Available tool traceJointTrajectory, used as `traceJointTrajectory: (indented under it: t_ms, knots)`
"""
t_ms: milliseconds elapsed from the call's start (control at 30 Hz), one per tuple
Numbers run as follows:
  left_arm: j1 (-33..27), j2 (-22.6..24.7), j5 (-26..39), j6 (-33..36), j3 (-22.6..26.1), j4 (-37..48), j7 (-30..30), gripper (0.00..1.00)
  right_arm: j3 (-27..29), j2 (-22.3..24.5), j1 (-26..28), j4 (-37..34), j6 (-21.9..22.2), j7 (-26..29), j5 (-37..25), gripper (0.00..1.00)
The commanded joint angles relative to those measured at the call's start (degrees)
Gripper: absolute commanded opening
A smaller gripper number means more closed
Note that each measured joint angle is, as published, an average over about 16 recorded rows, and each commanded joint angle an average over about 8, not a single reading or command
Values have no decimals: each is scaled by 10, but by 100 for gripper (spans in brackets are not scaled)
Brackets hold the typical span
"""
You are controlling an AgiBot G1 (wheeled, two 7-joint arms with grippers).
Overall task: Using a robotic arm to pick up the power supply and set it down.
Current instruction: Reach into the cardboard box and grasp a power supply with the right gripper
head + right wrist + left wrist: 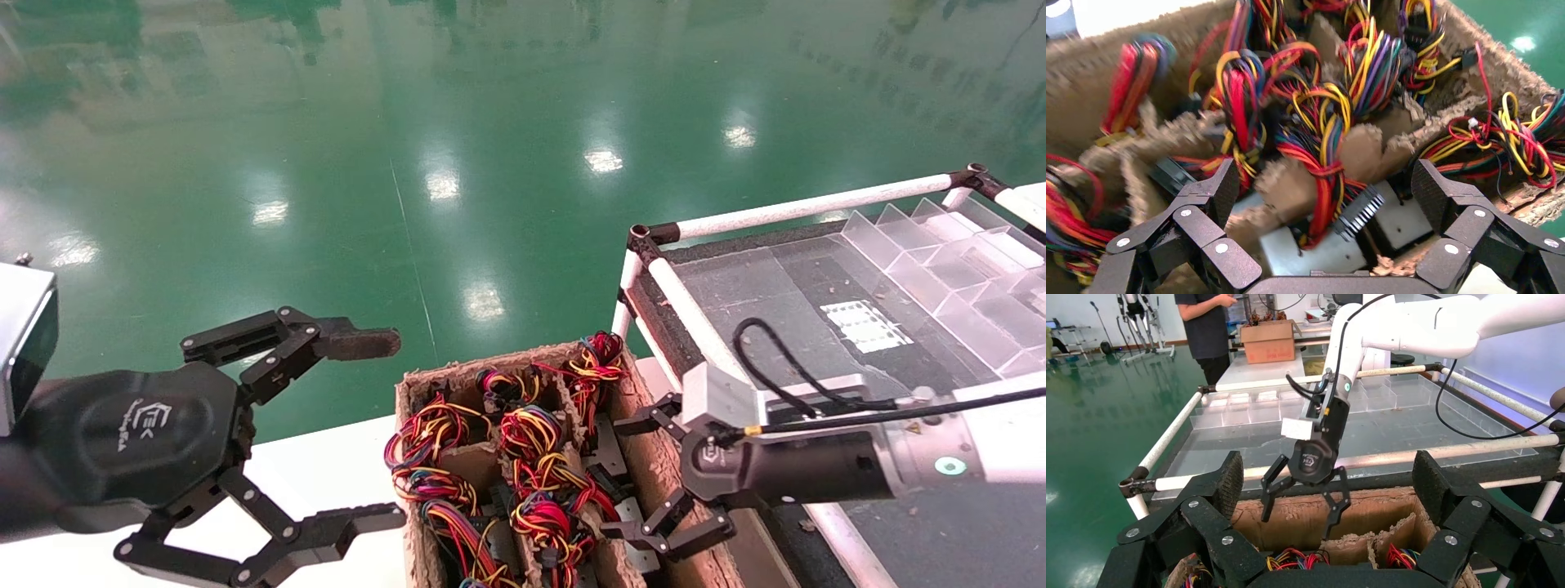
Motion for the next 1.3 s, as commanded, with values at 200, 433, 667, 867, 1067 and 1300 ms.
traceJointTrajectory:
  t_ms: [200,433,667,867,1067,1300]
  knots:
    - [0,0,0,0,0,0,0,100,-10,-23,14,-17,13,-36,-23,100]
    - [0,0,0,0,0,0,0,100,-19,-41,29,-30,16,-60,-40,100]
    - [0,0,0,0,0,0,0,100,-26,-54,37,-45,15,-78,-52,93]
    - [0,0,0,0,0,0,0,100,-29,-65,40,-59,12,-98,-53,18]
    - [0,0,0,0,0,0,0,100,-30,-78,44,-81,10,-122,-52,0]
    - [0,0,0,0,0,0,0,100,-32,-93,50,-109,12,-145,-55,0]
